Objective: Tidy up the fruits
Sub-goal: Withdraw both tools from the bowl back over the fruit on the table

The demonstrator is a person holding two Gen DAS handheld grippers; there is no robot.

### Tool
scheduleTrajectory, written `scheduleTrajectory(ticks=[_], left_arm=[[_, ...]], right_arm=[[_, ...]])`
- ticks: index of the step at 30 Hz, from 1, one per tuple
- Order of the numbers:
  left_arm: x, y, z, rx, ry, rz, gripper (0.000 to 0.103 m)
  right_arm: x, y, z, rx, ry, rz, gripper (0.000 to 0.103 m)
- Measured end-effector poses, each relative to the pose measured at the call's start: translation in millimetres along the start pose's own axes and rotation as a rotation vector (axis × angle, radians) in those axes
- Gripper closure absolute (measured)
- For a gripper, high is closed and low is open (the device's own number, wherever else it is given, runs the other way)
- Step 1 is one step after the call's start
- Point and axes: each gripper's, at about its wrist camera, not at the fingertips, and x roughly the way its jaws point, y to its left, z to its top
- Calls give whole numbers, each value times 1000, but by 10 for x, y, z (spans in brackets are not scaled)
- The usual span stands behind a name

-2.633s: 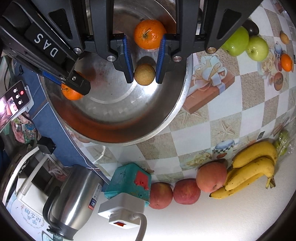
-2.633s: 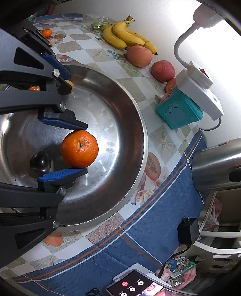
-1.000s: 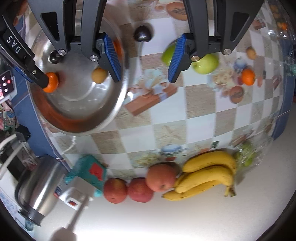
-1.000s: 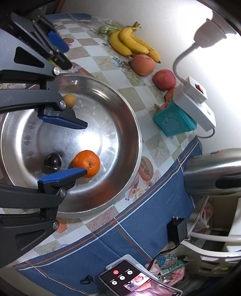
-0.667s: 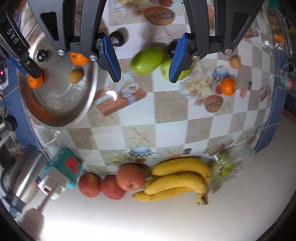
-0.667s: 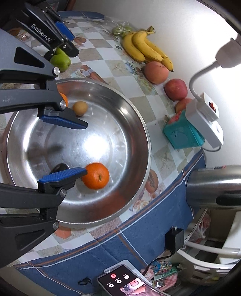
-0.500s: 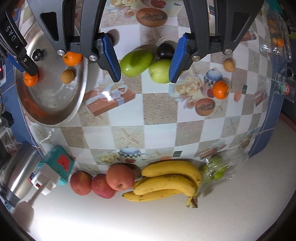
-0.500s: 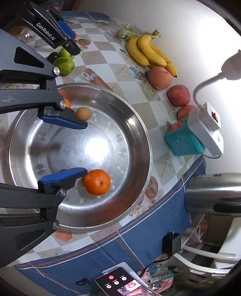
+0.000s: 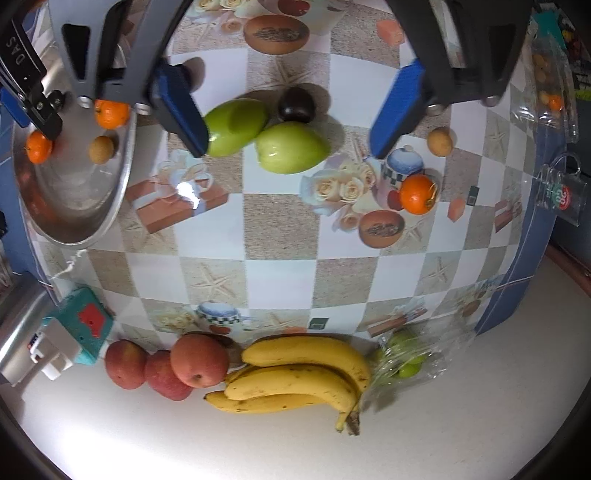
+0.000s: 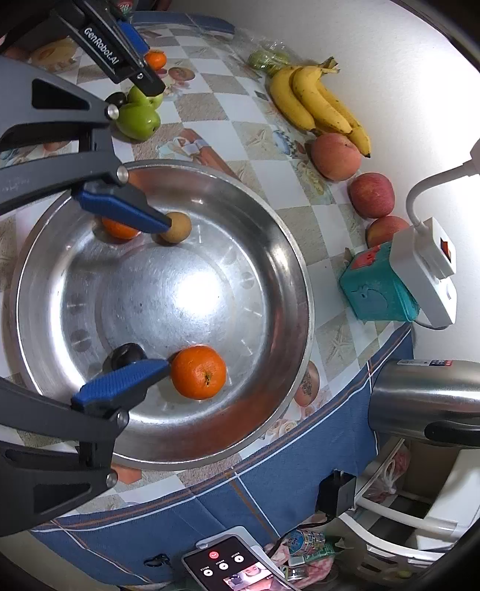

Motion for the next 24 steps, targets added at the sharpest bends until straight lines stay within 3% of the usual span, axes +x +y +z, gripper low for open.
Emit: scheduleTrajectory(ticks=[3, 8, 24], left_arm=[[8, 34, -2, -8, -3, 7, 4], [8, 41, 0, -5, -16, 10, 0], [11, 38, -18, 9, -20, 22, 0]], right_arm=[[8, 0, -1, -3, -2, -3, 22], [13, -1, -6, -6, -5, -6, 22], [14, 1, -13, -8, -14, -17, 21]])
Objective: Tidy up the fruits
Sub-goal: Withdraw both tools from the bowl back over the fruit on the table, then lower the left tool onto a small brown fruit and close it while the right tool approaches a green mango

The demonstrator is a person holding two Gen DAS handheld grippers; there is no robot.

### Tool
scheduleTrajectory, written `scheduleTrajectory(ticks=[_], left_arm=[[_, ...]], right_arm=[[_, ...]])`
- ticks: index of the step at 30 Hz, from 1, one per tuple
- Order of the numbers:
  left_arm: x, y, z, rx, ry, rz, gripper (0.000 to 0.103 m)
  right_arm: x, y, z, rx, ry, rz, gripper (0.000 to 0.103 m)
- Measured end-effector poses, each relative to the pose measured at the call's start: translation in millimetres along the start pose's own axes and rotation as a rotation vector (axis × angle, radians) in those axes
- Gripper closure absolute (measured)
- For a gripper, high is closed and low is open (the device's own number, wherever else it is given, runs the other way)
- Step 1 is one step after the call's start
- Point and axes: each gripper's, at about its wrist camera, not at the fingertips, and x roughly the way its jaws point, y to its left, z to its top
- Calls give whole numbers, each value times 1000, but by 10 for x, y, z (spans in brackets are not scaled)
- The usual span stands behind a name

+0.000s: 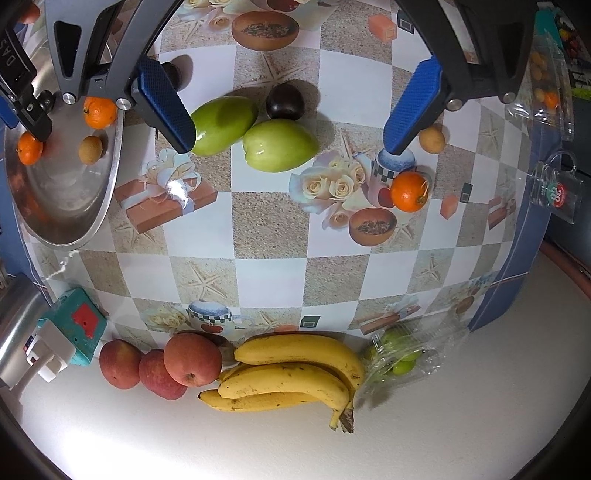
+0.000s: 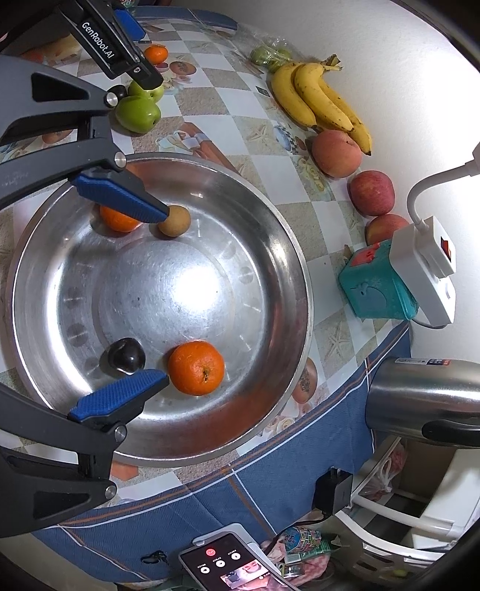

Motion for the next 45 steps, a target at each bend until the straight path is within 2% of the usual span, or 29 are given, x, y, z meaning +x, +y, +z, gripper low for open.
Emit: scheduleTrajectory(ticks=[13, 24, 32, 45], left_arm=[[-51, 122, -28, -3, -14, 15, 0], [-149, 412, -37, -33, -40, 65, 0], [-236, 769, -73, -97, -63, 103, 0], [-248, 1348, -81, -243, -62, 77, 0]], right_arm=[[-11, 13, -1, 0, -10, 10, 21], [-33, 278, -46, -46, -17, 60, 21], [-49, 621, -128, -116, -10, 138, 21], [-56, 1164, -283, -250, 8, 260, 21]])
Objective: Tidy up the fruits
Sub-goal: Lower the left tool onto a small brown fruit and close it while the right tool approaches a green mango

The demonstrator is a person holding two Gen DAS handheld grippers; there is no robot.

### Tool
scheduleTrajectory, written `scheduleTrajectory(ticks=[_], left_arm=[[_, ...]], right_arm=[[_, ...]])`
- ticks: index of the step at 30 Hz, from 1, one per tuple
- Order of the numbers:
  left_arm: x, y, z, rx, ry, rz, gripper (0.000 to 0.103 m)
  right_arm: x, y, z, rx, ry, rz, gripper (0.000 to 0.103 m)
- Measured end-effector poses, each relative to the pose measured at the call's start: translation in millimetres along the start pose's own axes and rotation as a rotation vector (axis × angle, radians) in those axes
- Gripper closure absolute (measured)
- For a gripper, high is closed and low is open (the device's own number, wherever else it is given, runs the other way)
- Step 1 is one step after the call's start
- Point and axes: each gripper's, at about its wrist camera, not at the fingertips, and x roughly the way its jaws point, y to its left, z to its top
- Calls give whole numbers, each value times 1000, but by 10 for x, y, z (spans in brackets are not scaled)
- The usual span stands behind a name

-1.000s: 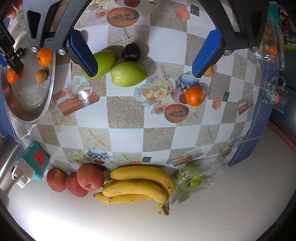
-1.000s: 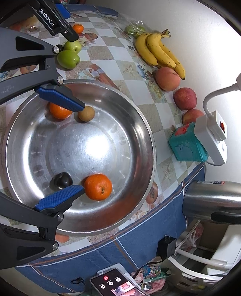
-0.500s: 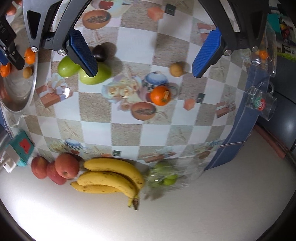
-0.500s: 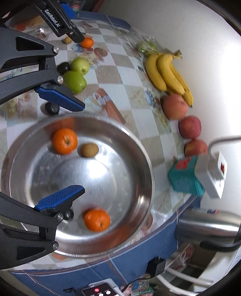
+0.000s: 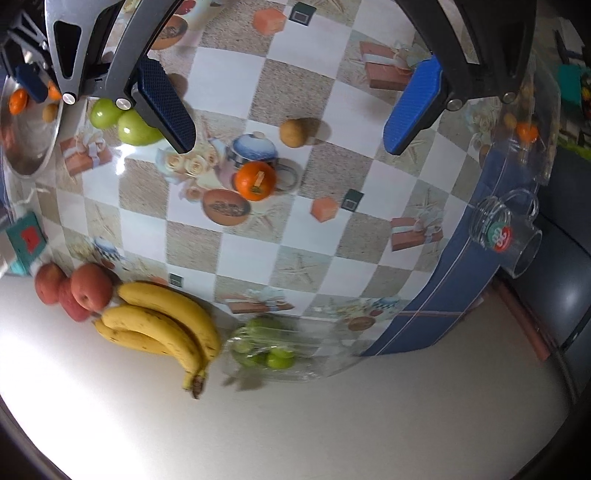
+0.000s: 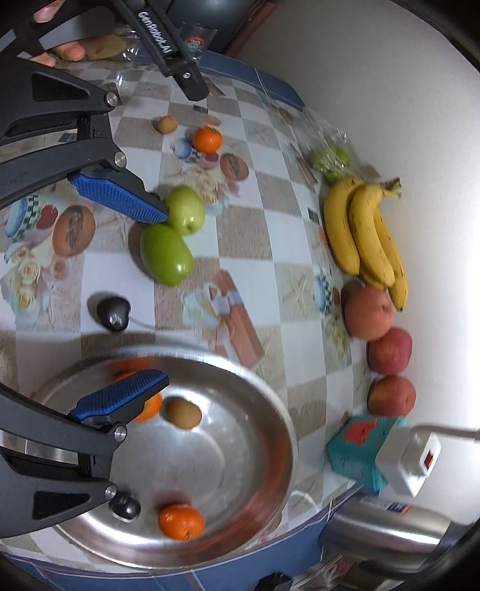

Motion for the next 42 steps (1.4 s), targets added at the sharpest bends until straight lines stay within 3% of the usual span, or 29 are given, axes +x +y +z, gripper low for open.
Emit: scheduleTrajectory(ticks=[9, 15, 25, 32, 37, 42], left_arm=[[146, 223, 86, -36, 22, -20, 0], [199, 166, 111, 11, 35, -39, 0], [506, 241, 28, 3, 134, -29, 1], [715, 246, -43, 0, 192, -38, 19], [796, 230, -62, -2, 215, -52, 30], [877, 232, -81, -6, 238, -48, 40]], right_arm=[[77, 90, 23, -4, 22, 34, 21], [122, 123, 55, 0, 28, 41, 21], [269, 243, 85, -6, 49, 73, 21], [374, 214, 94, 4, 63, 58, 21], [427, 215, 104, -17, 73, 31, 34], [504, 257, 88, -41, 96, 27, 40]])
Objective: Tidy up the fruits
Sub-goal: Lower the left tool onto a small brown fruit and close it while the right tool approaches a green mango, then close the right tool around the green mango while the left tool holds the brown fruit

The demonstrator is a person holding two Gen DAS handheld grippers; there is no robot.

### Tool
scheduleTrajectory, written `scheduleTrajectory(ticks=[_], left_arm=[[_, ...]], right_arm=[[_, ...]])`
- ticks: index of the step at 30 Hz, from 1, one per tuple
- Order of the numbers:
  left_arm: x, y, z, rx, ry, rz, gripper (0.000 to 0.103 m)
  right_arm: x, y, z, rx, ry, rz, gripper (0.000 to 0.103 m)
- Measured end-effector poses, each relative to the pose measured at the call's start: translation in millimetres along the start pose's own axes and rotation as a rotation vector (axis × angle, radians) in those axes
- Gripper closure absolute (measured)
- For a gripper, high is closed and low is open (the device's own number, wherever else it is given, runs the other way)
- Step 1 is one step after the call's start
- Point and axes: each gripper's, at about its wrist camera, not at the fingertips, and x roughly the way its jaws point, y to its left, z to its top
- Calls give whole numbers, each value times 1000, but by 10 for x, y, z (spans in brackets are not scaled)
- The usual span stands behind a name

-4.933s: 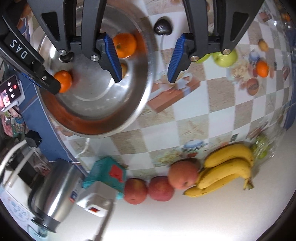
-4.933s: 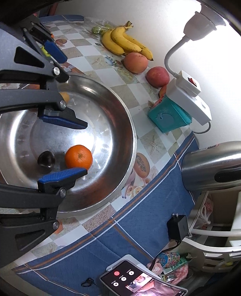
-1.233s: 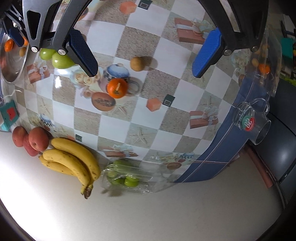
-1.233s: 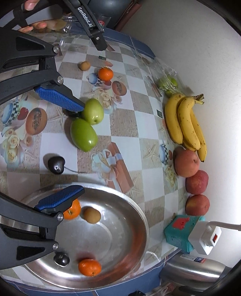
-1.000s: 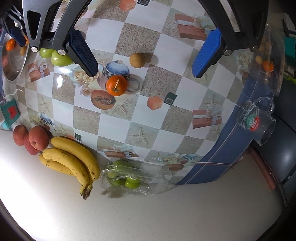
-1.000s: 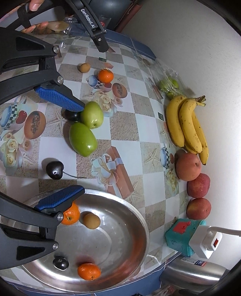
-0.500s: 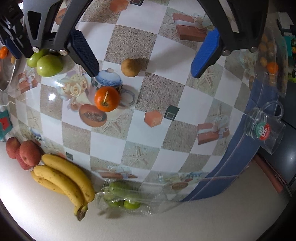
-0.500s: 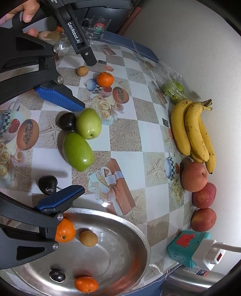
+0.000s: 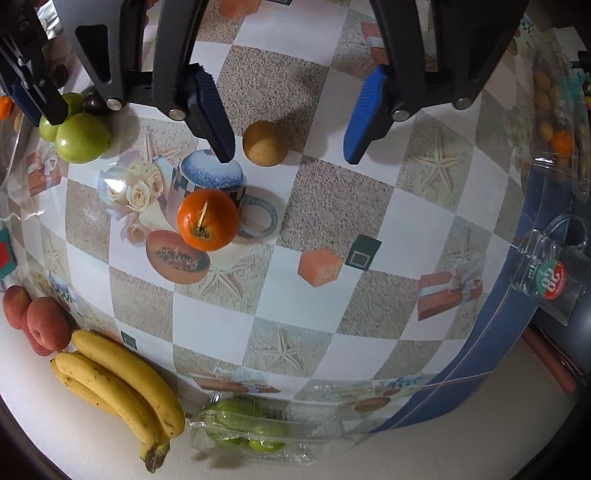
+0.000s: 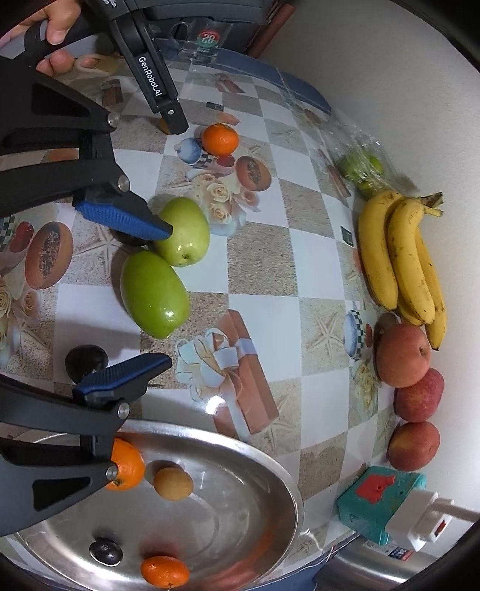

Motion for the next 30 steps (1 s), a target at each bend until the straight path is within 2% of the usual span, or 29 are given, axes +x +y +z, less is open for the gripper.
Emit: scheduleTrajectory(ticks=[7, 9, 15, 30], left_arm=[[88, 18, 6, -21, 19, -28, 55], [99, 30, 6, -21, 18, -33, 63], [117, -6, -4, -32, 15, -42, 76], [-140, 31, 67, -58, -34, -51, 76]], right_arm=[[3, -11, 0, 7, 3, 20, 43], [5, 0, 2, 2, 6, 26, 46], [16, 9, -8, -12, 12, 8, 49], [18, -71, -10, 22, 17, 49, 49]])
